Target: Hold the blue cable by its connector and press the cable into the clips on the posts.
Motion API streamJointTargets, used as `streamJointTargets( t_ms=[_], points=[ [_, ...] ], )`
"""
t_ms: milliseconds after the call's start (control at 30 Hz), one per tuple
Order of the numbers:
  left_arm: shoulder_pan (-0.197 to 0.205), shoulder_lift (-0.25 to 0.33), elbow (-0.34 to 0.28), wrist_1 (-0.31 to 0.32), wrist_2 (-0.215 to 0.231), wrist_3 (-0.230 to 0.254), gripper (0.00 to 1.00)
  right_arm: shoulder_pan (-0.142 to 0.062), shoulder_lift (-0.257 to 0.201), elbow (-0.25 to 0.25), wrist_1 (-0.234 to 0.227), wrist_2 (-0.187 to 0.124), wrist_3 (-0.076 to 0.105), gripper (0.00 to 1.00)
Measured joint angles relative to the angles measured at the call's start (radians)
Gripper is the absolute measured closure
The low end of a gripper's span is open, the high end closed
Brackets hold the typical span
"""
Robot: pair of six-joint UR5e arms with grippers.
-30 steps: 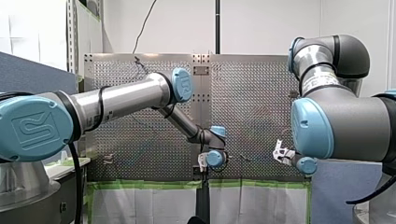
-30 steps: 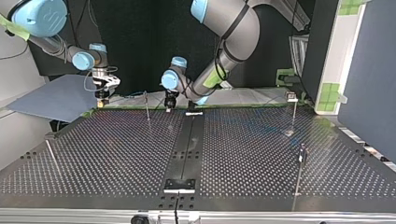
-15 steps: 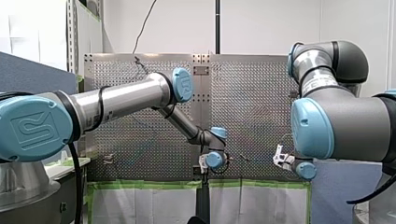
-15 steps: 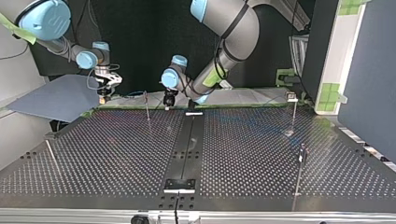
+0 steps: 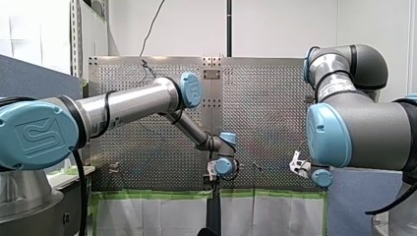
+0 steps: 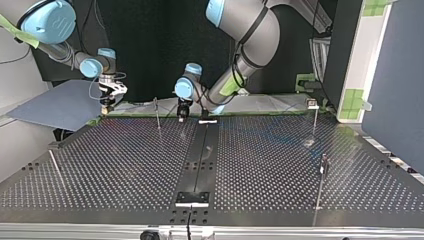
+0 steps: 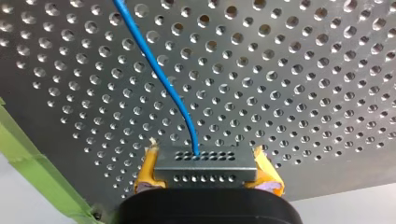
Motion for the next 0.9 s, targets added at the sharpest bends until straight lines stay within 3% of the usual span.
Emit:
streamJointTargets(
  t_ms=[367,433,467,533,567,600,633,667,700,900],
  points=[
    [0.007,0.000,-0.011,-0.005,0.020,-0.002,1.00,0.010,0.001,-0.030,0.026,0.005,-0.009,1.00],
    [0.005,0.000,-0.014,-0.005,0.031,-0.001,0.71,0.012,0.001,-0.033,0.027,0.004,-0.011,1.00],
    [0.004,0.000,-0.015,-0.005,0.037,0.001,0.71,0.014,0.001,-0.034,0.027,0.003,-0.011,1.00],
    [0.000,0.000,-0.016,-0.004,0.053,0.009,0.40,0.016,0.001,-0.035,0.027,0.002,-0.011,1.00],
    [-0.001,0.000,-0.017,-0.004,0.060,0.014,0.40,0.017,0.001,-0.036,0.027,0.002,-0.012,1.00],
    [-0.003,0.000,-0.018,-0.004,0.069,0.022,0.22,0.018,0.001,-0.036,0.027,0.002,-0.011,1.00],
    [-0.005,0.000,-0.019,-0.004,0.076,0.029,0.11,0.018,0.001,-0.036,0.027,0.002,-0.011,1.00],
    [-0.006,0.000,-0.020,-0.003,0.082,0.036,0.11,0.019,0.001,-0.036,0.028,0.002,-0.010,1.00],
    [-0.008,0.000,-0.021,-0.004,0.088,0.045,0.00,0.019,0.002,-0.036,0.028,0.002,-0.009,1.00],
    [-0.017,0.001,-0.029,-0.034,0.097,0.096,0.00,0.023,0.002,-0.036,0.031,0.001,-0.005,1.00]
  ],
)
